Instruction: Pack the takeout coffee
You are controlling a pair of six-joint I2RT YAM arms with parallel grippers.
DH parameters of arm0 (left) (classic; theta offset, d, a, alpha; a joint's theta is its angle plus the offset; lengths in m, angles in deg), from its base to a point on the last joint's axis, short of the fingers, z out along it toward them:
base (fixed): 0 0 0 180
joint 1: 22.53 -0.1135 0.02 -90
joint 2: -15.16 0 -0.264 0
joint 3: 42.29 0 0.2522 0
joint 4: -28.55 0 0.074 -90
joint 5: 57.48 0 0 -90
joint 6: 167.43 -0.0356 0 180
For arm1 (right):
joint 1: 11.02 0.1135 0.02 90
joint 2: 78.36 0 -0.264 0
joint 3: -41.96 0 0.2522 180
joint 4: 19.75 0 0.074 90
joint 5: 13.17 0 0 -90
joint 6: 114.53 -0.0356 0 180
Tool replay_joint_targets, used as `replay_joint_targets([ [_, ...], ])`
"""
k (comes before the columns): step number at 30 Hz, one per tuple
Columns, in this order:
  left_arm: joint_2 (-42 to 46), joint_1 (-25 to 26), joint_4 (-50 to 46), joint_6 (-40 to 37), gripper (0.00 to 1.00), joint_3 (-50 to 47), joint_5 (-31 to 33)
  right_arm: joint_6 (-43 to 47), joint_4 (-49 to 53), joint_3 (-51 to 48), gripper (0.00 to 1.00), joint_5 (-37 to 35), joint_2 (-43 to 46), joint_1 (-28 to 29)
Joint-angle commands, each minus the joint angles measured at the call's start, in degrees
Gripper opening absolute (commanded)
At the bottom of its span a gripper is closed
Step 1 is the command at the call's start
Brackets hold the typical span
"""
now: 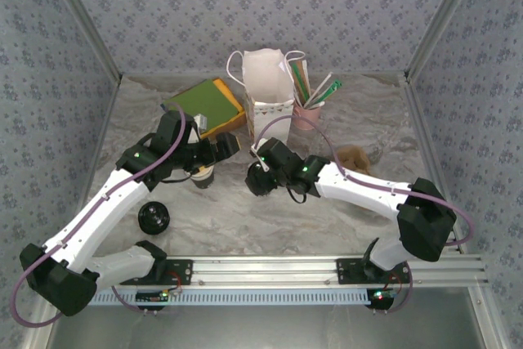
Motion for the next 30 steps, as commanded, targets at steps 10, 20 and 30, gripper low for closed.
replay_joint_targets([
  [10, 1.0, 0.3, -0.7, -0.9, 1.0, -0.3, -0.8, -0.2, 5.0, 4.8, 0.9, 0.2, 0.7, 0.3],
  [20, -5.0, 4.3, -3.4, -2.3, 0.98, 2.7, 1.7, -5.9, 8.6, 6.6, 0.77, 8.0, 4.7, -5.4],
  [30, -16.0, 11.7, -8.9, -4.7, 0.7, 7.7, 8.4, -13.4, 10.9, 3.9, 0.55, 22.9, 5.4, -14.7],
])
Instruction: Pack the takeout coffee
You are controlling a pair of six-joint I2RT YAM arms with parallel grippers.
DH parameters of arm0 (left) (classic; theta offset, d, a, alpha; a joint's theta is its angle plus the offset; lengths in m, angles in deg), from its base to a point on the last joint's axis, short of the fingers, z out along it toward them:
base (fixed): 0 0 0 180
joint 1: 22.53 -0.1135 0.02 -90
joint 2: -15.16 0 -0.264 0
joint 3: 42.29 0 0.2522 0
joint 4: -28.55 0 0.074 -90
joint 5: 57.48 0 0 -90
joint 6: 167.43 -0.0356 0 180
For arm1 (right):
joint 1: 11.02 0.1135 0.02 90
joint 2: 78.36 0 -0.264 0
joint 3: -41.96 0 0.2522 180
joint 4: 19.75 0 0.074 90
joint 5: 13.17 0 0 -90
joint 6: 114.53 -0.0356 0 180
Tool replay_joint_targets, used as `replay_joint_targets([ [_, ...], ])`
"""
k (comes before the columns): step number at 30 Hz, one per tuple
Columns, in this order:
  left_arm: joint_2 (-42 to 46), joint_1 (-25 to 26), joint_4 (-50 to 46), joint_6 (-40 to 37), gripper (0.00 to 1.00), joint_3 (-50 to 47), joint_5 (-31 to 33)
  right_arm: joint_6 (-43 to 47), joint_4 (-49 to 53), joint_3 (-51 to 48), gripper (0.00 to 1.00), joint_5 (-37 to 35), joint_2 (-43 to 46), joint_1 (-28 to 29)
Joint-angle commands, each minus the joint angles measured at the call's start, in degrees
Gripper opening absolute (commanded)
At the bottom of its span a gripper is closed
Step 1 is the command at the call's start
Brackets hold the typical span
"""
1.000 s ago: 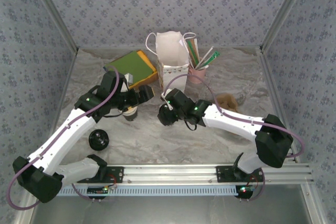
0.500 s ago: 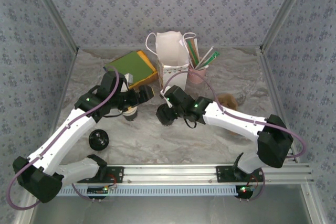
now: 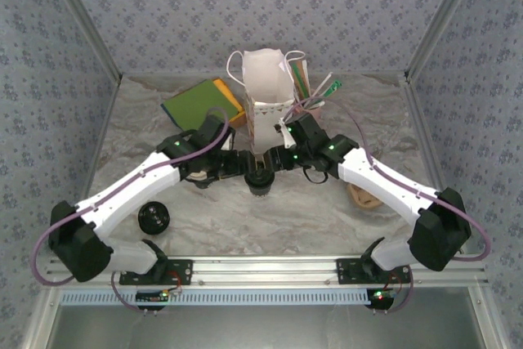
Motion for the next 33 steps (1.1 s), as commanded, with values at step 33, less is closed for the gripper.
replay_joint_targets([
  [33, -8.5, -0.7, 3.4, -4.4, 0.37, -0.8, 1.5, -3.6, 2.8, 0.3, 0.46, 10.7, -7.9, -2.0],
])
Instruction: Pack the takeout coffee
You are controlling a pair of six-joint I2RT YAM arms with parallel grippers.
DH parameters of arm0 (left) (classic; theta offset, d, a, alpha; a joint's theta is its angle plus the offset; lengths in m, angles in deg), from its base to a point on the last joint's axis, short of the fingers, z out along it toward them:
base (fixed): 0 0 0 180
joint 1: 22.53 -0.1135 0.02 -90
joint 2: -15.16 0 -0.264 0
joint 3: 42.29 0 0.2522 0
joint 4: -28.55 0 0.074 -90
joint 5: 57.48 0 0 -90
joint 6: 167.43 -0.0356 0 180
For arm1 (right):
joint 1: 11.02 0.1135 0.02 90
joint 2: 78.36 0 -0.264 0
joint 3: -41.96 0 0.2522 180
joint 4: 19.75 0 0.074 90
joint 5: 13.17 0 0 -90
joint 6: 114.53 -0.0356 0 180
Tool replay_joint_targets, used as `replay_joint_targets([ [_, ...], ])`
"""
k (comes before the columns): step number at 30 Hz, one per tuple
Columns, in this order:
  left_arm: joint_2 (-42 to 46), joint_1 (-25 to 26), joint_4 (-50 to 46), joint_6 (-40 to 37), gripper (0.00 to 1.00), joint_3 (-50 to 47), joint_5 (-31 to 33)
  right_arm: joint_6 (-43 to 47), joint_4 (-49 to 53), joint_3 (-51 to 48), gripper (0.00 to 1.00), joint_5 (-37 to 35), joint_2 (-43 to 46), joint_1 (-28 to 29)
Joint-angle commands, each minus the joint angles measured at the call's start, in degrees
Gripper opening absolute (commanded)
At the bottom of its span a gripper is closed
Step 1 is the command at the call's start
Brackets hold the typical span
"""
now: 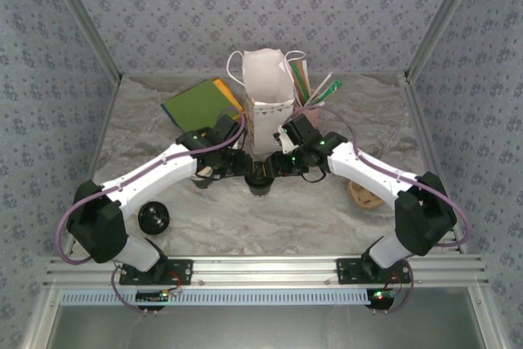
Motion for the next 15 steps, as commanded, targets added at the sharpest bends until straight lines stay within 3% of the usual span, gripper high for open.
replay_joint_targets([
  [1, -0.9, -0.1, 0.4, -0.8, 0.37, -0.9, -1.2, 0.6, 1.3, 1.0, 0.46, 1.1, -0.9, 0.1],
  [15, -1.1, -0.1, 0.0, -0.6, 0.35, -4.1, -1.2, 1.2, 1.1, -1.2, 0.38, 0.8, -1.7, 0.1],
])
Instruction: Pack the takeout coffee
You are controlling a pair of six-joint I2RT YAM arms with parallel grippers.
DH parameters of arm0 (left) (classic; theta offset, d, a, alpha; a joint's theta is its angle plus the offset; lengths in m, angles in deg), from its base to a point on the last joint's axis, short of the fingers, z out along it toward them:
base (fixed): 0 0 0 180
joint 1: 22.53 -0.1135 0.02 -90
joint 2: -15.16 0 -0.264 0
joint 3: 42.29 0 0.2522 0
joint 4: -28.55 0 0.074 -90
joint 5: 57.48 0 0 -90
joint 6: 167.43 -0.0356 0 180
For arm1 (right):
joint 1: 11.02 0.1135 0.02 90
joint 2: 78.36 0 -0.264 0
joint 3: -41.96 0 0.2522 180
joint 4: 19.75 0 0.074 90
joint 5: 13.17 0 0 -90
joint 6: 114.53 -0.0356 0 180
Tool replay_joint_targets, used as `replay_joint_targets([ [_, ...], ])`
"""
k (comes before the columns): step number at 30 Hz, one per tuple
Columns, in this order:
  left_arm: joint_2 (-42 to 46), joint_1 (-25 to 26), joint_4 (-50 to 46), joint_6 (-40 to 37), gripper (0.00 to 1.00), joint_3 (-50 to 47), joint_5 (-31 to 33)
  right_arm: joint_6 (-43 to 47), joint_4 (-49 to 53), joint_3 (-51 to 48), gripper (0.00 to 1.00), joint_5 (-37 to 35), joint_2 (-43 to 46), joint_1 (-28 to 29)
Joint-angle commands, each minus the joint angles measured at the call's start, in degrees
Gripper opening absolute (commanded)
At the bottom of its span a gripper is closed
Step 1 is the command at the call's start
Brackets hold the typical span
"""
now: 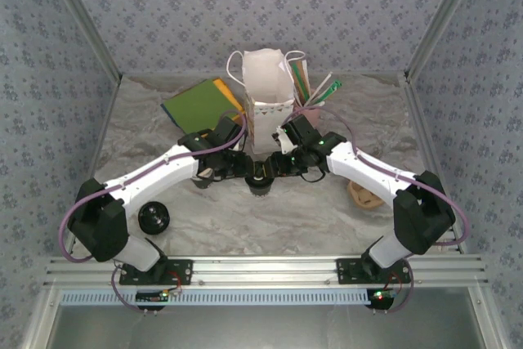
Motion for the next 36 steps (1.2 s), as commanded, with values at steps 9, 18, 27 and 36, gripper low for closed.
replay_joint_targets([
  [9, 0.0, -0.1, -2.5, -0.4, 0.33, -5.4, 0.0, 1.1, 1.1, -4.3, 0.36, -1.0, -1.6, 0.1],
  [18, 1.5, -0.1, -4.1, -0.5, 0.34, -2.9, 0.2, 1.3, 1.9, -2.6, 0.39, -0.8, -0.4, 0.1],
  [27, 1.4, 1.2, -5.6, -1.1, 0.42, 4.3, -0.8, 1.7, 3.1, 2.7, 0.52, 0.3, 0.8, 0.9],
  [36, 1.5, 2.5, -5.6, -0.7, 0.46, 3.6, -2.0, 2.1, 4.2, 2.6, 0.57, 1.1, 0.9, 2.2],
])
